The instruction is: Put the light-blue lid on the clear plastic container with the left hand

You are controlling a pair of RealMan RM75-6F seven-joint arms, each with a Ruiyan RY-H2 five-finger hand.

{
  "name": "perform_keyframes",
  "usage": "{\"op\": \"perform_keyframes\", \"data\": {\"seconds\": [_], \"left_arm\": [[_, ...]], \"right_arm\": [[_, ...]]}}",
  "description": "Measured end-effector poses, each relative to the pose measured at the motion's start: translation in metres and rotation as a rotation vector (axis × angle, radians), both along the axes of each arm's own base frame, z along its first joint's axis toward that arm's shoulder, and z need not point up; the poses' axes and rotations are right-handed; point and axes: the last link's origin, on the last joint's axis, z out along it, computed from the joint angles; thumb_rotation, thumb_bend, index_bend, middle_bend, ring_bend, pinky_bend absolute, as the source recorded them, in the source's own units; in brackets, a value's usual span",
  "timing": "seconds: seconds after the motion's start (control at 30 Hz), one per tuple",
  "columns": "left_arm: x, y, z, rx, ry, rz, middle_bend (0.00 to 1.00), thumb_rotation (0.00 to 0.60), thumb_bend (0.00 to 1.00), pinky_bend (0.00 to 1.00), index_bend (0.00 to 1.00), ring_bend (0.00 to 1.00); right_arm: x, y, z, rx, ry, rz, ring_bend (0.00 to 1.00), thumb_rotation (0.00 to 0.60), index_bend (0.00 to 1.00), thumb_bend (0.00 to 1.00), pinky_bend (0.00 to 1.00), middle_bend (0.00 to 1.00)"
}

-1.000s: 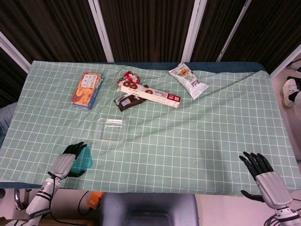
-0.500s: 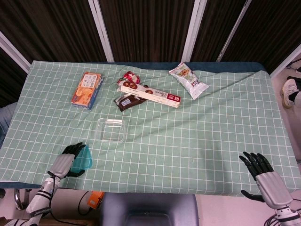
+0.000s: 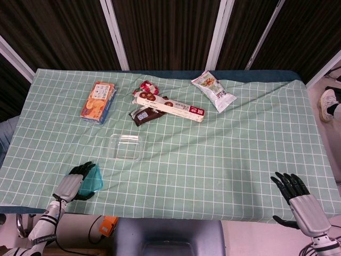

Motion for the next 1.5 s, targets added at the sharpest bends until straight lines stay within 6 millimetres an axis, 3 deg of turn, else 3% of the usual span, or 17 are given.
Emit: {"op": "perform_keyframes", "data": {"seconds": [0.17, 0.27, 0.43, 0.6, 0.8, 0.97, 1.27, 1.5], "left_arm": [[0.002, 0.000, 0.004, 0.033, -0.004, -0.012, 0.34, 0.600, 0.23, 0.53, 0.00, 0.49], [0.004, -0.002, 0.010, 0.064, -0.007, -0.028, 0.45, 0.600, 0.24, 0.60, 0.00, 0.55], [0.012, -0.006, 0.029, 0.117, -0.002, -0.068, 0.47, 0.600, 0.26, 0.60, 0.00, 0.55], [0.027, -0.006, 0.063, 0.166, 0.071, -0.177, 0.48, 0.600, 0.26, 0.58, 0.00, 0.55], [0.061, 0.010, 0.091, 0.171, 0.170, -0.363, 0.48, 0.600, 0.33, 0.47, 0.00, 0.50], [0.085, 0.042, 0.089, 0.090, 0.122, -0.462, 0.48, 0.600, 0.35, 0.44, 0.00, 0.45], [0.110, 0.104, 0.061, -0.084, 0.073, -0.437, 0.47, 0.600, 0.35, 0.41, 0.00, 0.43], [0.126, 0.133, 0.047, -0.109, 0.013, -0.395, 0.47, 0.600, 0.35, 0.41, 0.00, 0.43]], "right_arm": [[0.000, 0.000, 0.000, 0.001, 0.000, 0.000, 0.00, 0.600, 0.01, 0.18, 0.00, 0.16], [0.000, 0.000, 0.000, 0.001, 0.000, 0.000, 0.00, 0.600, 0.01, 0.18, 0.00, 0.15], [0.000, 0.000, 0.000, 0.002, -0.001, -0.001, 0.00, 0.600, 0.01, 0.18, 0.00, 0.16], [0.000, 0.000, -0.001, 0.005, 0.004, -0.003, 0.00, 0.600, 0.01, 0.18, 0.00, 0.16], [0.000, -0.003, -0.004, 0.010, 0.020, -0.012, 0.00, 0.600, 0.01, 0.18, 0.00, 0.15], [-0.001, -0.006, -0.005, 0.007, 0.025, -0.026, 0.00, 0.600, 0.01, 0.18, 0.00, 0.16], [-0.004, -0.014, -0.005, 0.001, 0.020, -0.059, 0.00, 0.600, 0.01, 0.18, 0.00, 0.15], [-0.004, -0.020, -0.008, 0.021, 0.024, -0.072, 0.00, 0.600, 0.01, 0.18, 0.00, 0.15]]}}
